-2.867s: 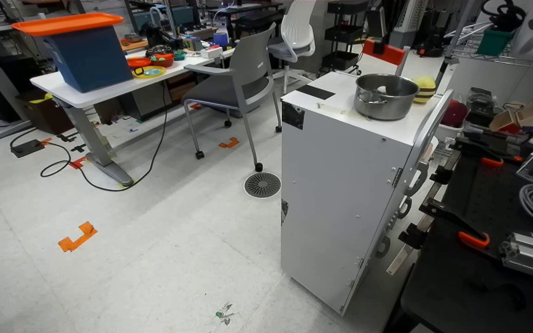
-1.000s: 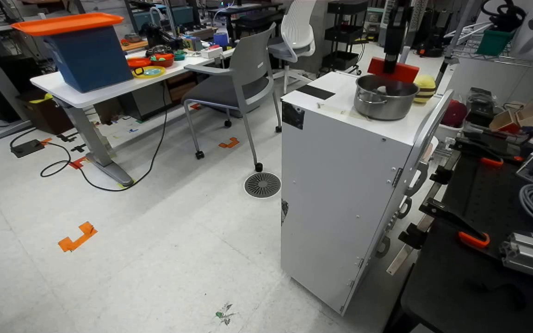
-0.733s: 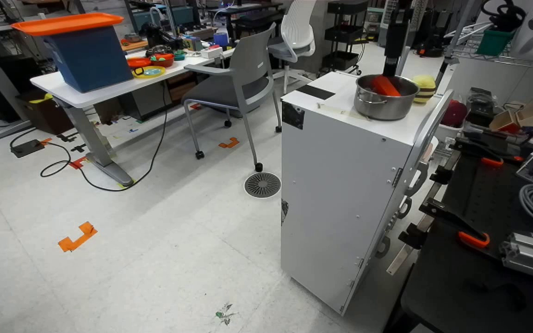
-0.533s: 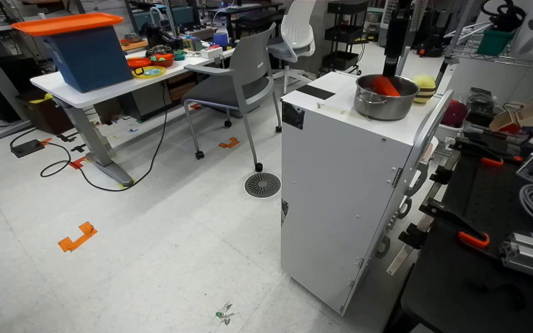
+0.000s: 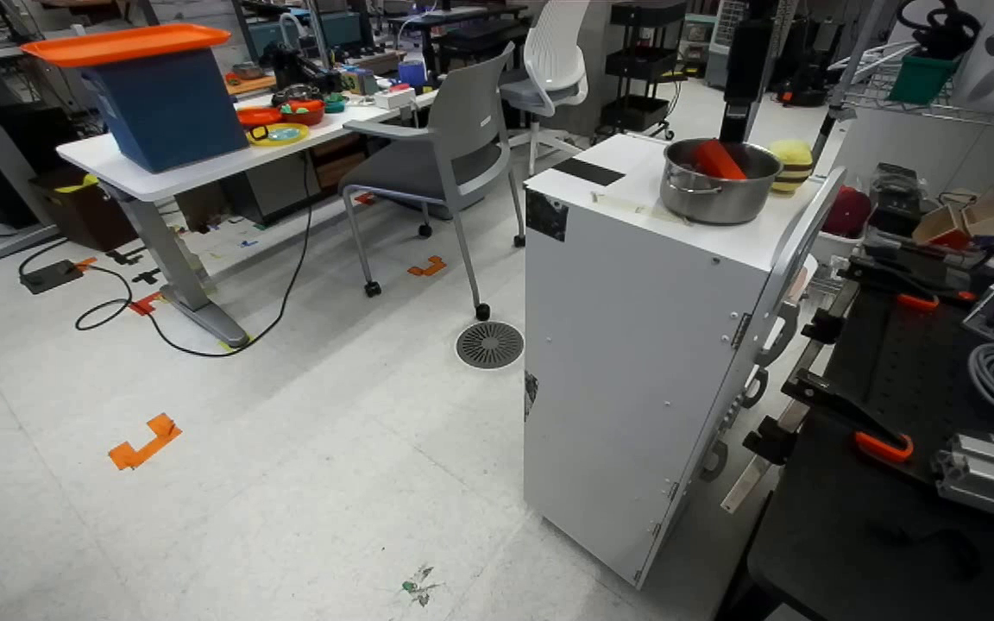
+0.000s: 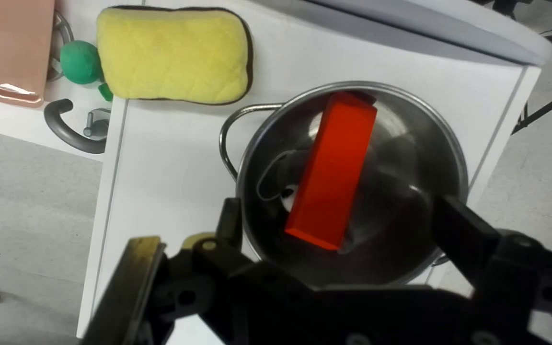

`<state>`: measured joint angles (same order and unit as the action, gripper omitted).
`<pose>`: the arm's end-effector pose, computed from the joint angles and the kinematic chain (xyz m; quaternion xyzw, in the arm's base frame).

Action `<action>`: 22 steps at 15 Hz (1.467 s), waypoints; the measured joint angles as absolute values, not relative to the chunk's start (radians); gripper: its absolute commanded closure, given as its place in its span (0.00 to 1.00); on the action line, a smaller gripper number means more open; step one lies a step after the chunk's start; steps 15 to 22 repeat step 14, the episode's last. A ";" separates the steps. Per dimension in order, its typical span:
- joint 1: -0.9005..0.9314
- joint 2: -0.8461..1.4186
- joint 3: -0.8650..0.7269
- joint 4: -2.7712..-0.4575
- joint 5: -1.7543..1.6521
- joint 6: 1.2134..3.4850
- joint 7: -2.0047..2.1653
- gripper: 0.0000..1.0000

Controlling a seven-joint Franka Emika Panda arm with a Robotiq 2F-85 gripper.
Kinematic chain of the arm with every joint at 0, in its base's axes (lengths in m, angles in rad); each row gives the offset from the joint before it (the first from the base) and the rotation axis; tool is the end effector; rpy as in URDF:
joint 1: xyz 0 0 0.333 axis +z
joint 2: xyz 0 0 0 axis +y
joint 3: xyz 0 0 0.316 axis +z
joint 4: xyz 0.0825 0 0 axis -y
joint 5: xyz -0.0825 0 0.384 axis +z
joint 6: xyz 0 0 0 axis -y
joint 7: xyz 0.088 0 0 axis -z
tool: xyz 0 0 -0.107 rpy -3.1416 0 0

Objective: Pick up the orange object and put it in the pot

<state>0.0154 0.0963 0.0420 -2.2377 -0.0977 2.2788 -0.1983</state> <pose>0.5283 0.0279 0.3222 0.9862 0.1598 -0.0298 0.0322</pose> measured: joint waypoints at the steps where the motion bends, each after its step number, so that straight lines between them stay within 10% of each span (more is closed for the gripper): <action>1: 0.015 0.088 0.042 -2.244 -0.098 2.280 -0.204 0.00; 22: 0.015 0.049 0.043 -2.278 -0.098 2.294 -0.212 0.00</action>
